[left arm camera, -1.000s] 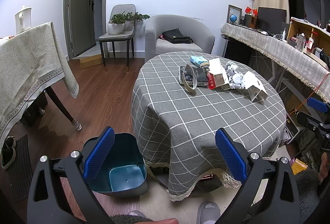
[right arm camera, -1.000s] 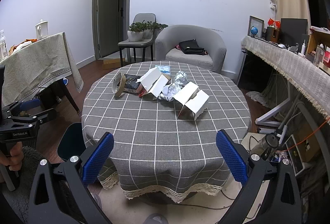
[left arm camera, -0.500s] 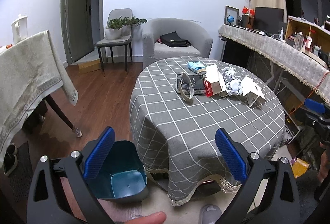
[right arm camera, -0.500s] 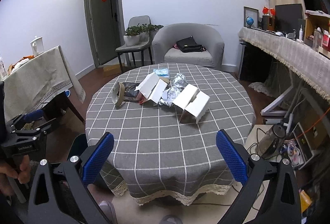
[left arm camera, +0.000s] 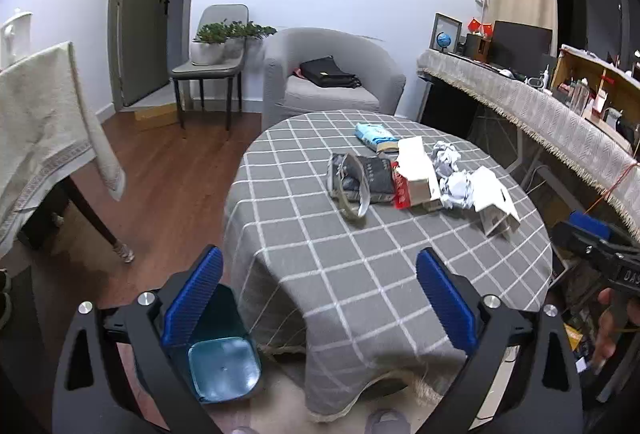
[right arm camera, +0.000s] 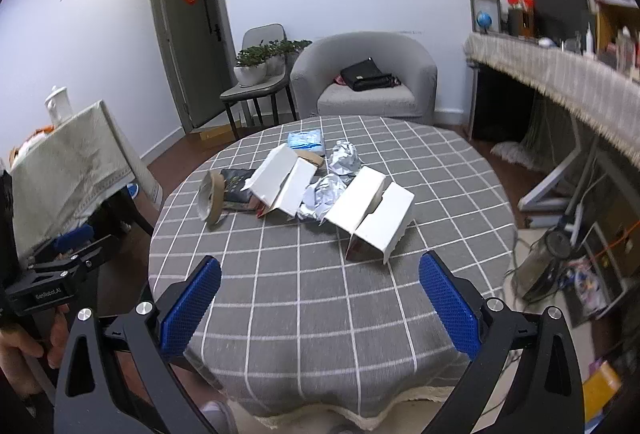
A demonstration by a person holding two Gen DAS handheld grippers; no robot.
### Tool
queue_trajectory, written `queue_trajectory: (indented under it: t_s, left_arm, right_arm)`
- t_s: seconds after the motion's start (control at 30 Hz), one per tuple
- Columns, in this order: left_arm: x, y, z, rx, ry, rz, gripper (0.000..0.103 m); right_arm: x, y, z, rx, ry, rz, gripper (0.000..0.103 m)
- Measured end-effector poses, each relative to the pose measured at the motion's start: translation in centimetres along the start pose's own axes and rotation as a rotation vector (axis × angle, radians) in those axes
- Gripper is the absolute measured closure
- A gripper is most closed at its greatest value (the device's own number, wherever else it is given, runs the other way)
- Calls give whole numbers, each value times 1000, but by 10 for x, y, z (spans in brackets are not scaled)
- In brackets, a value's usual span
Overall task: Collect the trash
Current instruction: 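Reach the right gripper to the white paper box and grasp it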
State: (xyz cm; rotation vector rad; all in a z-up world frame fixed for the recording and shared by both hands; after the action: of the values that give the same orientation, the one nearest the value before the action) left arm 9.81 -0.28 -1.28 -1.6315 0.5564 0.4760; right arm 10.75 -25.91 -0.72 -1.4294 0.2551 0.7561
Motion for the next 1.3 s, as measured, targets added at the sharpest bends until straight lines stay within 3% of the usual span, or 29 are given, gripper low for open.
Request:
queue_trajectory:
  t_s: [0.33, 0.6, 0.7, 0.8, 0.9, 0.97, 1.07, 1.2, 1.3]
  left_arm:
    - [59, -29, -17, 27, 45, 29, 18]
    - [104, -33, -16, 27, 18, 89, 24]
    - [114, -34, -13, 5, 0, 111, 32]
    - [122, -34, -10, -9, -21, 119, 35]
    - [129, -34, -7, -15, -3, 146, 47]
    - [132, -34, -4, -18, 1, 157, 49]
    - [131, -35, -1, -20, 18, 161, 63]
    - [128, -34, 1, -27, 30, 163, 66]
    - [127, -34, -1, -20, 41, 165, 68]
  right_arm:
    - [31, -11, -25, 118, -38, 26, 3]
    - [47, -19, -28, 142, -43, 49, 3]
    - [52, -24, -25, 134, -35, 52, 3]
    - [60, -29, -22, 142, -28, 56, 3]
    - [68, -32, -22, 144, 15, 67, 3]
    - [75, -33, -23, 148, 36, 76, 3]
    - [83, -32, -29, 162, 86, 92, 3]
    - [87, -31, -46, 252, 79, 94, 5]
    - [94, -27, -55, 290, 79, 118, 15]
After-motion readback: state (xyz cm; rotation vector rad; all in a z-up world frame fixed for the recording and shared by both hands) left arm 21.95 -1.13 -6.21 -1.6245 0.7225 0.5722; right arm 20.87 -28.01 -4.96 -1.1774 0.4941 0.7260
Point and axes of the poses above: each gripper's, at about its wrist camera, not at the fingertips, and x roughly the way its jaws point, z to its left, y to its underside, the point moved 4 cm from there along x, roughly the way its jaws point, and after that the axes turned 2 degrees about z, right-handed, at the moved point
